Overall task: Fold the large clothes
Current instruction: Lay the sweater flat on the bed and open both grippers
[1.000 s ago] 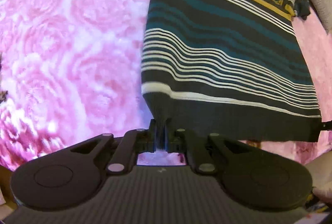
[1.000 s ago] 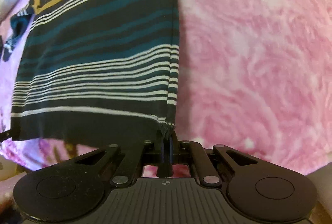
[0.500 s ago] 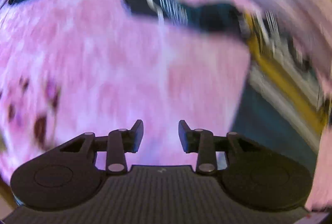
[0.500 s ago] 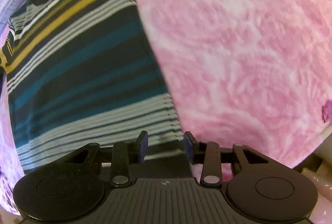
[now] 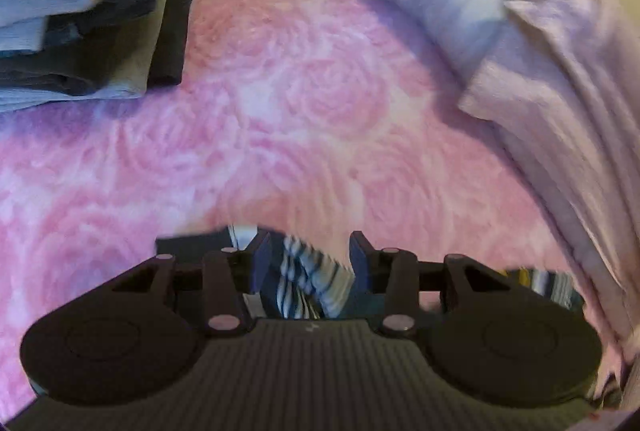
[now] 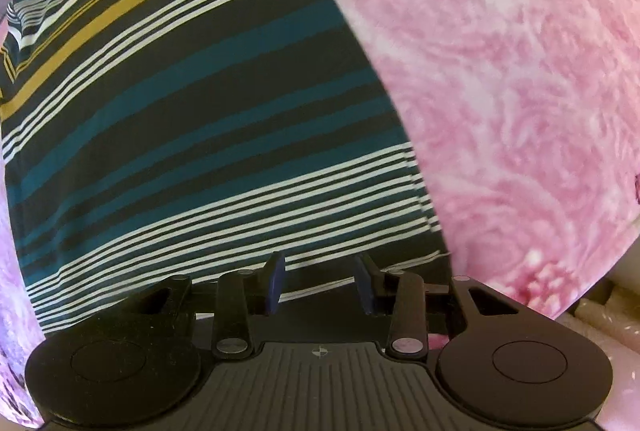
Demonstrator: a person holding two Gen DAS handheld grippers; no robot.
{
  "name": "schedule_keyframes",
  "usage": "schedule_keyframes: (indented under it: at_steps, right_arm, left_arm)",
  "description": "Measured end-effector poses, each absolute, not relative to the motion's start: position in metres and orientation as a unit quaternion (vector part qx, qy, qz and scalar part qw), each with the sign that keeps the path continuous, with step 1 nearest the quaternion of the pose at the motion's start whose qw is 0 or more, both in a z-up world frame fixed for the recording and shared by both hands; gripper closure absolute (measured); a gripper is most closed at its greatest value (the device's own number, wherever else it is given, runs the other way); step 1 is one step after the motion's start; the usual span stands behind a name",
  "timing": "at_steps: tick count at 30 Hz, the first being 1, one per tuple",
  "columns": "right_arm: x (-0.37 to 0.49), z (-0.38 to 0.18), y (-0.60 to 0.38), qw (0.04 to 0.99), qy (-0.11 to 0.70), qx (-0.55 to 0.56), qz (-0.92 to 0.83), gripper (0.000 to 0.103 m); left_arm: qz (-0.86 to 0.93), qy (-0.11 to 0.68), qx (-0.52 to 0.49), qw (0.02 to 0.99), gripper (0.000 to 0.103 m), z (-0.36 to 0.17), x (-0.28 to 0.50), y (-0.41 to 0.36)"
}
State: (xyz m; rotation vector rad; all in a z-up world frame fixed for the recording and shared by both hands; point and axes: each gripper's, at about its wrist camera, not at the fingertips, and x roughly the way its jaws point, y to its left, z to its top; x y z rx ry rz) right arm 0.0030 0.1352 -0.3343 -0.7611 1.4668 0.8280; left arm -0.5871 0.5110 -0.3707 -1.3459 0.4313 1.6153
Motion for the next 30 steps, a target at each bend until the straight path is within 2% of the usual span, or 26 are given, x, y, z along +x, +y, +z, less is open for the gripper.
schedule_keyframes:
  at_steps: [4, 5, 6, 7, 8, 9, 12, 15, 17, 20, 21, 24, 27, 28, 30]
  right_arm:
    - [-0.007, -0.336, 0.141, 0.603, 0.631, -0.334, 0.355, 0.068]
    - [-0.009, -0.337, 0.143, 0.604, 0.63, -0.336, 0.354, 0.068]
    - [-0.011, -0.338, 0.145, 0.604, 0.628, -0.339, 0.354, 0.068]
    - [-0.012, -0.338, 0.147, 0.603, 0.627, -0.341, 0.356, 0.068]
    - [-0.014, -0.339, 0.15, 0.602, 0.625, -0.342, 0.359, 0.068]
    - [-0.015, -0.339, 0.153, 0.602, 0.622, -0.344, 0.362, 0.068]
    - [-0.019, -0.34, 0.164, 0.602, 0.614, -0.35, 0.373, 0.068]
    - [-0.02, -0.338, 0.175, 0.602, 0.608, -0.346, 0.385, 0.068]
    - [-0.021, -0.335, 0.18, 0.606, 0.602, -0.341, 0.392, 0.068]
    - [-0.023, -0.336, 0.185, 0.605, 0.604, -0.336, 0.395, 0.068]
    - [-0.024, -0.338, 0.186, 0.605, 0.607, -0.333, 0.394, 0.068]
    - [-0.026, -0.339, 0.187, 0.602, 0.613, -0.326, 0.395, 0.068]
    - [-0.029, -0.336, 0.184, 0.6, 0.607, -0.334, 0.401, 0.068]
    - [-0.028, -0.335, 0.182, 0.601, 0.606, -0.335, 0.399, 0.068]
    - [-0.026, -0.335, 0.177, 0.605, 0.61, -0.332, 0.389, 0.068]
  left_arm:
    - [0.657, 0.197, -0.575, 0.445, 0.069, -0.395, -0.592, 0.526]
    - [0.654, 0.204, -0.579, 0.442, 0.074, -0.401, -0.592, 0.526]
    - [0.654, 0.219, -0.576, 0.439, 0.085, -0.405, -0.591, 0.526]
    - [0.652, 0.224, -0.574, 0.443, 0.089, -0.405, -0.59, 0.526]
    - [0.65, 0.224, -0.569, 0.451, 0.099, -0.403, -0.589, 0.522]
    - [0.658, 0.227, -0.551, 0.46, 0.102, -0.396, -0.587, 0.517]
    - [0.688, 0.239, -0.448, 0.518, 0.102, -0.354, -0.571, 0.493]
    - [0.72, 0.195, -0.32, 0.584, 0.102, -0.291, -0.557, 0.438]
    - [0.736, 0.18, -0.285, 0.587, 0.101, -0.269, -0.557, 0.399]
    - [0.759, 0.195, -0.314, 0.535, 0.1, -0.279, -0.571, 0.346]
    - [0.764, 0.219, -0.343, 0.5, 0.096, -0.296, -0.581, 0.33]
    - [0.757, 0.239, -0.449, 0.41, 0.095, -0.338, -0.612, 0.295]
    - [0.744, 0.247, -0.475, 0.4, 0.095, -0.351, -0.622, 0.279]
    - [0.74, 0.25, -0.47, 0.411, 0.092, -0.351, -0.619, 0.282]
    - [0.72, 0.257, -0.456, 0.455, 0.076, -0.347, -0.612, 0.295]
